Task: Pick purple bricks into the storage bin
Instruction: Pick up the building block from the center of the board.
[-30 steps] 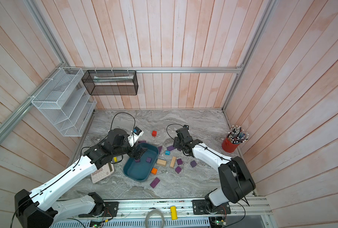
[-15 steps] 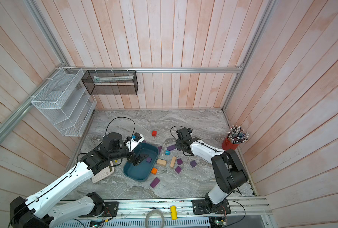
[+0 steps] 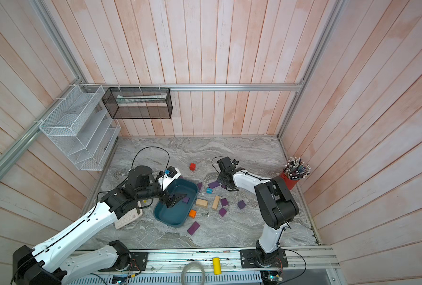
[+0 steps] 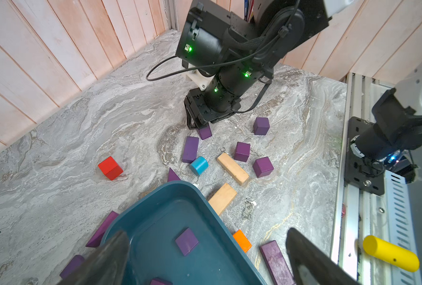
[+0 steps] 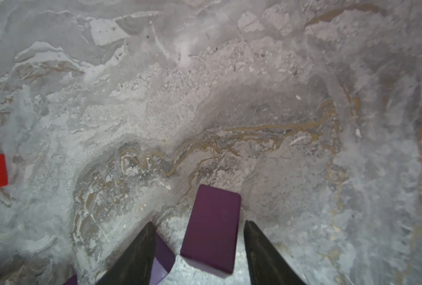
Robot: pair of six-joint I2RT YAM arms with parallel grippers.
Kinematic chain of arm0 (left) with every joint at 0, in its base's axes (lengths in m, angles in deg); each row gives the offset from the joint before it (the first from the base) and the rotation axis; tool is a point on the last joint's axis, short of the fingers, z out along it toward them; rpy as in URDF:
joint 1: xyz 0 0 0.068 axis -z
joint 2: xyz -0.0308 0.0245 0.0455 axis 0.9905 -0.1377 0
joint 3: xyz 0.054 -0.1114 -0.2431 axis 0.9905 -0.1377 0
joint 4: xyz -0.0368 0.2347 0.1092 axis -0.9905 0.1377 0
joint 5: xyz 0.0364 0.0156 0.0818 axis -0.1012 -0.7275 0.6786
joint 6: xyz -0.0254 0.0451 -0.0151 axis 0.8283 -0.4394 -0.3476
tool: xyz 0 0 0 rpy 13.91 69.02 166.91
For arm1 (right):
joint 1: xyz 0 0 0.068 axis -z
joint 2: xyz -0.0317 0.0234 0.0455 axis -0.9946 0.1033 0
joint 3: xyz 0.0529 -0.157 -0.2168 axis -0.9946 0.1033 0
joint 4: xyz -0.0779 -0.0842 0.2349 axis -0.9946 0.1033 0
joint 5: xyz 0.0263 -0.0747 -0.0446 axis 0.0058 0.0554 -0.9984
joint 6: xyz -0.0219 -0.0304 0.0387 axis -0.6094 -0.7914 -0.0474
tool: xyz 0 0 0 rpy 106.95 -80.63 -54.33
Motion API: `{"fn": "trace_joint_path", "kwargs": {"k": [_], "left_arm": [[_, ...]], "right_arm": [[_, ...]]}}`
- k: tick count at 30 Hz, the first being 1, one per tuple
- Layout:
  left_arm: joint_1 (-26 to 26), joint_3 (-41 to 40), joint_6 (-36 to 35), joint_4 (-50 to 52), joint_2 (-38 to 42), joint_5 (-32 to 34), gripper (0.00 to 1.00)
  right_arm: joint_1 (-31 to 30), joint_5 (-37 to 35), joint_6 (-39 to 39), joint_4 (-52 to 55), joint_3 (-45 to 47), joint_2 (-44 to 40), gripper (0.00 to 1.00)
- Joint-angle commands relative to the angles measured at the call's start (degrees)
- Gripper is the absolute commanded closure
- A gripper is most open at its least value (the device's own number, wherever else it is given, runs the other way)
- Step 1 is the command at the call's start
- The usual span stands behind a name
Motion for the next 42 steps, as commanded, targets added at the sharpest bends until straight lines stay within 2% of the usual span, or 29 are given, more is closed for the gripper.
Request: {"fn": "trace_joint_path", "kwargs": {"k": [1, 4, 8, 20, 37, 39, 42], "left_arm": [[-0.2, 0.0, -0.2, -0.7, -0.5, -0.1, 0.00], [-0.3, 0.0, -0.1, -0.7, -0.9, 1.1, 0.00], [-0.2, 0.3, 0.1, -0.4, -1.5, 1.0, 0.00], [-0.2, 0.7, 0.7, -0.1, -2.1, 1.4, 0.00], [-0.2, 1.0, 1.2, 0.2, -2.9, 2.3, 0.00], [-0.2, 1.0, 1.2, 0.2, -3.1, 2.5, 0.00], [-0.2, 1.1, 1.4, 0.3, -3.5, 2.7, 0.00]], "right_arm": [[0.3, -2.0, 1.2, 2.2, -0.9, 1.1, 0.43], [0.3, -2.6, 1.8, 1.8, -0.1, 1.0, 0.47], [0.3, -2.6, 1.6, 1.0, 0.6, 1.3, 0.57], [0.3, -2.3, 1.4, -0.5, 1.6, 1.7, 0.63], [0.3, -1.5, -0.1, -0.4, 1.6, 3.5, 0.61], [0.3, -1.4, -0.1, -0.6, 1.7, 3.4, 0.63], [0.3, -1.3, -0.5, -0.6, 1.6, 2.9, 0.74]]}}
